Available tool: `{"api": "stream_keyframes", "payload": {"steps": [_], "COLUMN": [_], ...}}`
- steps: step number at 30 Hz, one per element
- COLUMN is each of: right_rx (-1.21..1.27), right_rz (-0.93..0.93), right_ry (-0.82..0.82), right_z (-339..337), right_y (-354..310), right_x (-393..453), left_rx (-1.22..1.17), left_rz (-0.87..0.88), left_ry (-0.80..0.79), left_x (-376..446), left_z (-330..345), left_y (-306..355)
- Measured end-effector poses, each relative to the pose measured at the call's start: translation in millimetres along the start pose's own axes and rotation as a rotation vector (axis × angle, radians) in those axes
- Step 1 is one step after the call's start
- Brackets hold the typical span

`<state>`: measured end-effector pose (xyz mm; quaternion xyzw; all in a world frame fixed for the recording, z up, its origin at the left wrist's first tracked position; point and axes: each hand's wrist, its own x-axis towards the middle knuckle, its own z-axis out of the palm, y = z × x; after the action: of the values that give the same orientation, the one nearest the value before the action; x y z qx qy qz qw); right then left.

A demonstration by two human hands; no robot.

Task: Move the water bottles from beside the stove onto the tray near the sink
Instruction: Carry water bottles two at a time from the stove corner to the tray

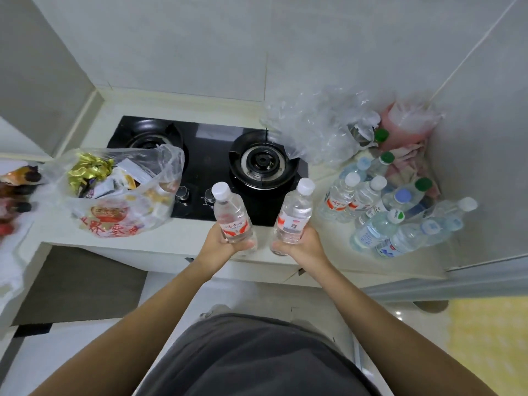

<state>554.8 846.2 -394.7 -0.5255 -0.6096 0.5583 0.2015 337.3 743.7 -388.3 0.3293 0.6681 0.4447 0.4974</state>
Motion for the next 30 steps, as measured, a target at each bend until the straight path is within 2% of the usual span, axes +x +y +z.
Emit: {"api": "stream_keyframes", "payload": {"steps": [6, 14, 19, 30], "right_rx": [0.172, 0.291, 0.356, 0.311], "right_rz": [-0.247, -0.406, -0.411, -0.322], "right_ry": [-0.149, -0.521, -0.77, -1.22], "right_z": [-11, 36, 113, 355], "right_y": [-101, -195, -235, -263], "right_x": [-17, -77, -149, -325], "left_rx": [-0.218, -0.482, -0.507, -0.582], "left_rz": [0.132, 0.314, 0.353, 0.382], "left_ry": [0.192, 0.532, 0.778, 1.193], "left_x": [-52, -191, -299, -524], "left_z": [-24, -43, -74, -206], "left_y": [68, 116, 111, 14]}}
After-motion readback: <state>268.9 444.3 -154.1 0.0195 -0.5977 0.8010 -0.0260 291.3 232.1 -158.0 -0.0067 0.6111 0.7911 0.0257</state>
